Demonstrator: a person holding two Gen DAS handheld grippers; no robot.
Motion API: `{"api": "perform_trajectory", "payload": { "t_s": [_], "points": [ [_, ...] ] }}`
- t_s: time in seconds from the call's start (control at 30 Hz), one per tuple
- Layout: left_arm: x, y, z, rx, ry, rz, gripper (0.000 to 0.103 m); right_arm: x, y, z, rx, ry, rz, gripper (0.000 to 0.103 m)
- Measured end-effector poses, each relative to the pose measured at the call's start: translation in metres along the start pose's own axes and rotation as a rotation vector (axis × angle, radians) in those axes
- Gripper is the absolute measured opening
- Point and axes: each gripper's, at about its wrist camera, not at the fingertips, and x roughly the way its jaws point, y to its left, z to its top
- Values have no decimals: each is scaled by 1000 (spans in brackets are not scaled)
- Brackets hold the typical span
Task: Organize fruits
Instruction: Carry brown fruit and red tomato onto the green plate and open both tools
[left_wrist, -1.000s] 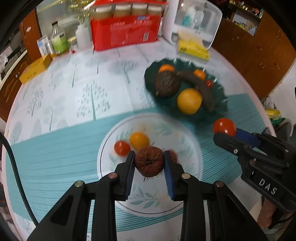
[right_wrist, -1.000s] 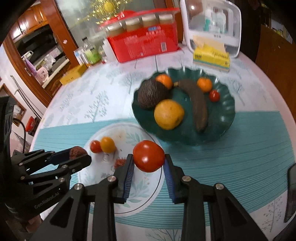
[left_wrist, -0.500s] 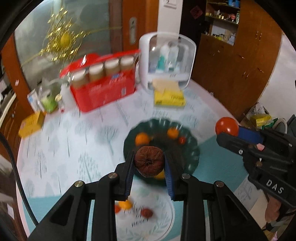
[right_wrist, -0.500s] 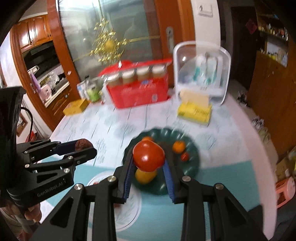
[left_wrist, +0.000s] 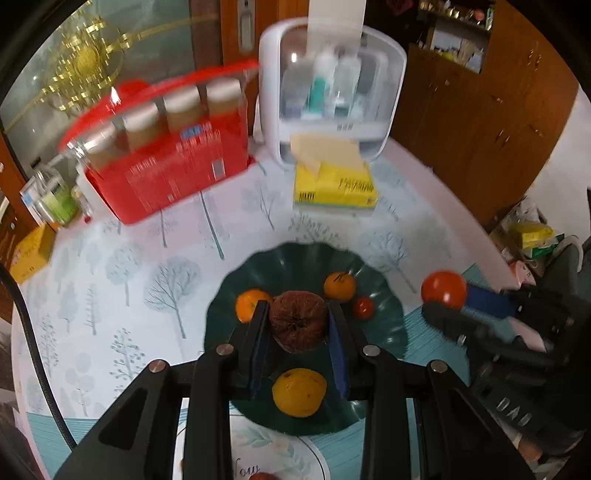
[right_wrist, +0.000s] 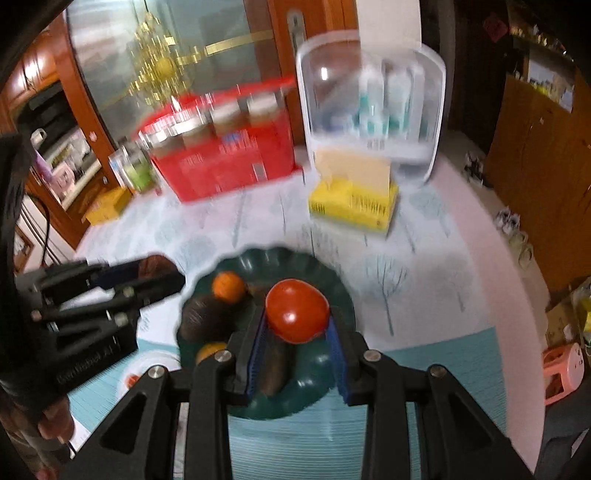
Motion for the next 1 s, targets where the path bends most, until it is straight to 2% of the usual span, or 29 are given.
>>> {"api": "perform_trajectory", "payload": {
  "t_s": [0.23,0.53,0.7,0.83,0.9,1.0],
  "points": [
    [64,-4,-11,3,107,20,29,74,-10,-25,-16,152,6,32],
    [91,-3,-17,19,154,42,30,110,-10,-30,-63,215,-7,33],
    [85,-2,-18,30,128,48,57,116,-8,-30,-56,229,23,34],
    [77,-1,-18,31,112,44,62,113,-7,-29,-45,216,32,34],
    [72,0,-18,26,102,46,75,110,-7,-28,-36,206,36,34],
    [64,2,-17,16,79,42,78,102,-7,-26,-25,179,46,39]
  ]
}}
